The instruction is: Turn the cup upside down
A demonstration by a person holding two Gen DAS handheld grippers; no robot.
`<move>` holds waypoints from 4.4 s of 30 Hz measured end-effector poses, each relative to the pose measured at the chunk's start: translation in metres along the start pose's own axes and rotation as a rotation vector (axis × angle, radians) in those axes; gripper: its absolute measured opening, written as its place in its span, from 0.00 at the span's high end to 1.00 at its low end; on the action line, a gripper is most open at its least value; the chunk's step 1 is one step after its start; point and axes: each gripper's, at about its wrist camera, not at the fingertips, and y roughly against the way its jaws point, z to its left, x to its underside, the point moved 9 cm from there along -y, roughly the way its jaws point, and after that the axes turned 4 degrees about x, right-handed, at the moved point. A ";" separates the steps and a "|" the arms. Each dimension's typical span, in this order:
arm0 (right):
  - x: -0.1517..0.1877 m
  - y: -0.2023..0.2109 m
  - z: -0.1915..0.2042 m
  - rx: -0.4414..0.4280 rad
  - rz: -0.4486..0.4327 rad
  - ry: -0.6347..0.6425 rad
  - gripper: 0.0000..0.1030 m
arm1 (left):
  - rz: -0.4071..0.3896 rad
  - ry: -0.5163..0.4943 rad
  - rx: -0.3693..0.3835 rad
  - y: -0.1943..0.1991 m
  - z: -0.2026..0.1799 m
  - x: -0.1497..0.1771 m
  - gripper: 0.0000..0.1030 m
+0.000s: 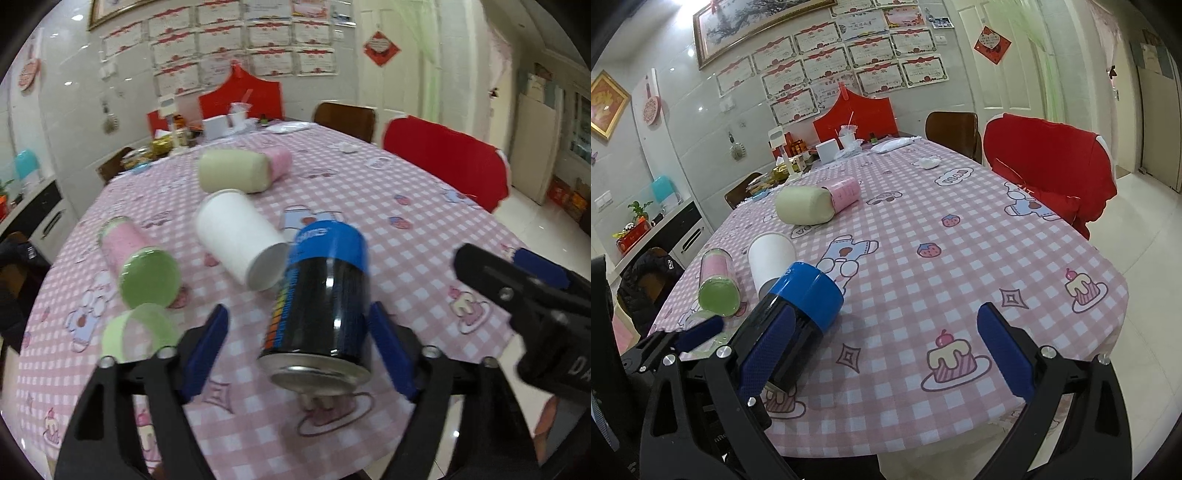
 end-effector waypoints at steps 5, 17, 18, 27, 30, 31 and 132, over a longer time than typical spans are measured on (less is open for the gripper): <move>0.000 0.001 0.006 -0.007 -0.002 0.006 0.08 | -0.003 0.011 0.001 0.004 0.009 0.004 0.23; 0.002 0.004 0.020 -0.029 0.006 0.012 0.08 | -0.025 0.022 -0.025 0.018 0.026 0.008 0.23; 0.001 0.005 0.021 -0.031 0.006 0.013 0.08 | -0.031 0.027 -0.029 0.021 0.029 0.008 0.23; -0.003 0.006 0.044 -0.067 0.006 0.013 0.08 | -0.073 0.082 -0.059 0.039 0.058 0.003 0.23; -0.004 0.001 0.051 -0.080 0.017 0.001 0.08 | -0.081 0.106 -0.070 0.042 0.071 0.003 0.23; -0.003 0.000 0.053 -0.082 0.021 -0.002 0.08 | -0.083 0.114 -0.073 0.042 0.075 0.003 0.23; -0.013 -0.037 0.084 0.031 -0.033 0.283 0.33 | -0.049 0.178 -0.081 0.026 0.108 0.003 0.23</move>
